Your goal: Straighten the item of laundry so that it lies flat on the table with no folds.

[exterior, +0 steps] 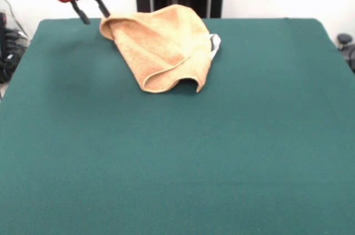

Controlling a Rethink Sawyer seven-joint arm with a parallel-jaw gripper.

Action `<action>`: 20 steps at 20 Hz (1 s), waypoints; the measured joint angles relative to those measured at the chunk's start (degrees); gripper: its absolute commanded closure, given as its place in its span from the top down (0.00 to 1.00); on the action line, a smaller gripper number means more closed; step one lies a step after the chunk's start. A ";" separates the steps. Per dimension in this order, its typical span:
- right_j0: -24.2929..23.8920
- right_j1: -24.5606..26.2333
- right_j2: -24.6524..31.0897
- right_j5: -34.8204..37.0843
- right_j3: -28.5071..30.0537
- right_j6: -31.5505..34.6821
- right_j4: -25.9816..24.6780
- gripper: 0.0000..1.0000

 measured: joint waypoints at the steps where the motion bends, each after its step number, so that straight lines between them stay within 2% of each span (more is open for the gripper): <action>1: -0.01 -0.01 0.17 -0.71 -0.03 0.00 -0.32 1.00; 9: -0.01 -0.06 2.21 -11.35 -0.24 0.00 -2.00 1.00; 20: -0.03 0.01 2.61 -12.48 -1.00 0.00 -2.01 1.00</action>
